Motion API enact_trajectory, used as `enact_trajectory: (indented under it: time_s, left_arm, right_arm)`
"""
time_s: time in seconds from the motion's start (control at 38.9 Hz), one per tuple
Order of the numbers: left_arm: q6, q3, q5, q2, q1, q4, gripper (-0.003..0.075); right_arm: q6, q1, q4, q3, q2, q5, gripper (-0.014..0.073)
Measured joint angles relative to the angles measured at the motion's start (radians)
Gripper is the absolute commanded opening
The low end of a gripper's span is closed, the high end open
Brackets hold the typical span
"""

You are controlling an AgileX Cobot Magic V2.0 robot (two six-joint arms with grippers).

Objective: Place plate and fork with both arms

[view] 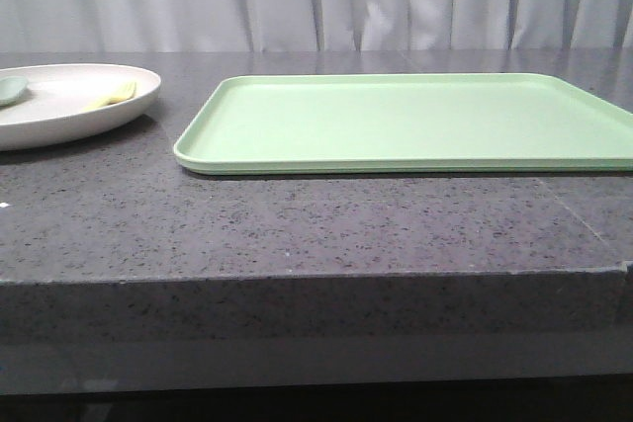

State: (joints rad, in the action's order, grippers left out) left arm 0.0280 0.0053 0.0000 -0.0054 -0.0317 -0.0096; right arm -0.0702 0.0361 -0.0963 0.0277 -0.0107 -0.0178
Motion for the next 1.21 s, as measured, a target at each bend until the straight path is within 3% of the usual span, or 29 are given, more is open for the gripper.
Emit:
enact_trajectory:
  time_s: [0.72, 0.87, 1.05, 1.21]
  left_arm:
    - [0.0, 0.0, 0.0, 0.0, 0.0, 0.0, -0.0018]
    - [0.0, -0.002, -0.01, 0.0, 0.0, -0.068, -0.0018]
    - [0.0, -0.109, 0.032, 0.0, 0.0, -0.101, -0.0018]
    - [0.0, -0.282, 0.149, 0.0, 0.0, -0.084, -0.0018]
  right_arm:
    - [0.0, 0.0, 0.0, 0.0, 0.0, 0.012, -0.0102]
    - [0.0, 0.0, 0.0, -0.003, 0.0, 0.038, -0.0102]
    - [0.0, 0.0, 0.0, -0.131, 0.0, -0.008, -0.0102]
    - [0.0, 0.0, 0.0, -0.295, 0.028, -0.145, -0.0102]
